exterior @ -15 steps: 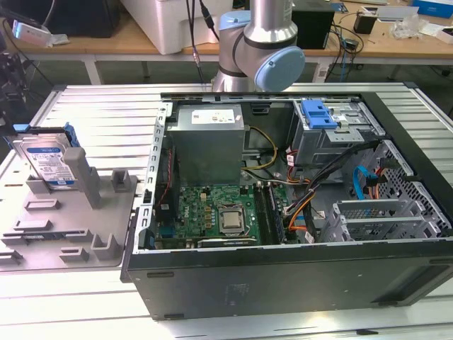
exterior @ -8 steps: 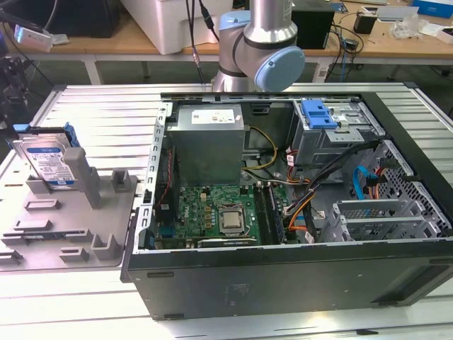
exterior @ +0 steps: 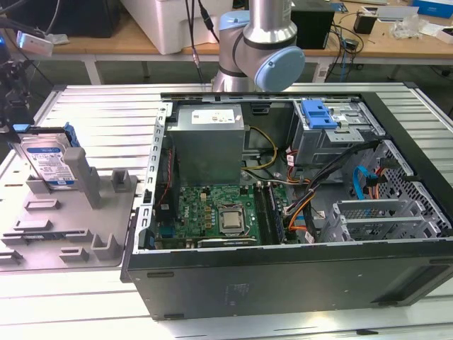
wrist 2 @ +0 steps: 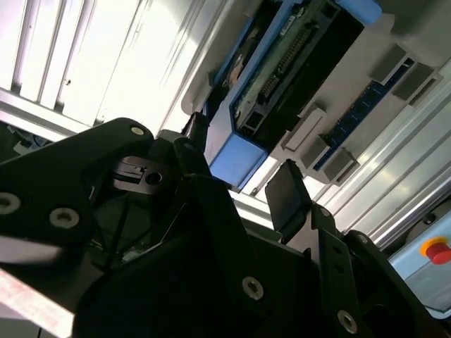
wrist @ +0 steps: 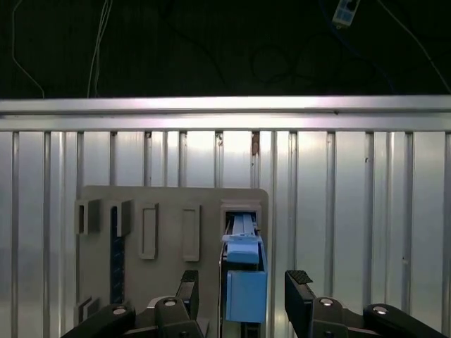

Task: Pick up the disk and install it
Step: 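Pick up the disk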

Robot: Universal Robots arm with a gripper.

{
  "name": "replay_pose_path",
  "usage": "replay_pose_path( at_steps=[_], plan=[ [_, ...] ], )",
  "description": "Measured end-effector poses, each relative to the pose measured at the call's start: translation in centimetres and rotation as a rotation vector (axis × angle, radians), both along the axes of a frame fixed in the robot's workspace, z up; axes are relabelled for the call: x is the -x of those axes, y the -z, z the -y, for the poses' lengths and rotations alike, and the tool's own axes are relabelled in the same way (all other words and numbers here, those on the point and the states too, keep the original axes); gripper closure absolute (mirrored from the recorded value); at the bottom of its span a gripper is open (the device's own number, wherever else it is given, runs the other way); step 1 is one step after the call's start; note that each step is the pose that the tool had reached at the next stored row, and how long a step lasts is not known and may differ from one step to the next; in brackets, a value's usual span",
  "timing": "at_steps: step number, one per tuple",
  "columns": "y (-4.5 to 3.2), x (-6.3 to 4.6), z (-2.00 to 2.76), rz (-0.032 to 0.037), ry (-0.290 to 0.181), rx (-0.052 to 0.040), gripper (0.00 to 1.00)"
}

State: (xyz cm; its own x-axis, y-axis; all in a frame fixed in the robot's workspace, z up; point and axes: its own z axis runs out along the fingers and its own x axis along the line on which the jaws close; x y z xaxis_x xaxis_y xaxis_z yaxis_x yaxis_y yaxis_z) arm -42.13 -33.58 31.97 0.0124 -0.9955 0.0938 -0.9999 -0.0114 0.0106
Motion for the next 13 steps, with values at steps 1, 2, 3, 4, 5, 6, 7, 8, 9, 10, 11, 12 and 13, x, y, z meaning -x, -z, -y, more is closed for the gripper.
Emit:
replay_pose_path(
  at_steps=[1, 2, 3, 4, 5, 6, 7, 8, 9, 10, 11, 12, 13],
  plan=[
    [0.05, 0.00, 0.00, -0.0001, 0.000, 0.0000, 0.40],
    [0.13, 0.00, 0.00, 0.0001, 0.001, 0.0000, 0.40],
    [0.18, 0.00, 0.00, 0.0001, 0.001, 0.0000, 0.40],
    [0.28, 0.00, 0.00, 0.0002, 0.002, 0.0000, 0.40],
    [0.33, 0.00, 0.00, 0.0002, 0.002, 0.0000, 0.41],
    [0.37, 0.00, 0.00, 0.0003, 0.002, 0.0000, 0.49],
    [0.45, 0.01, 0.00, 0.0003, 0.002, 0.0000, 0.49],
    [0.55, 0.01, 0.00, 0.0003, 0.003, 0.0000, 0.49],
    [0.64, 0.01, 0.00, 0.0004, 0.003, 0.0000, 0.49],
    [0.75, 0.02, 0.00, 0.0004, 0.003, 0.0002, 0.49],
    [0.79, 0.02, 0.00, 0.0006, 0.004, 0.0001, 0.49],
    [0.83, 0.02, 0.00, 0.0006, 0.004, 0.0000, 0.49],
    [0.89, 0.03, 0.00, 0.0006, 0.004, 0.0000, 0.49]
  ],
)
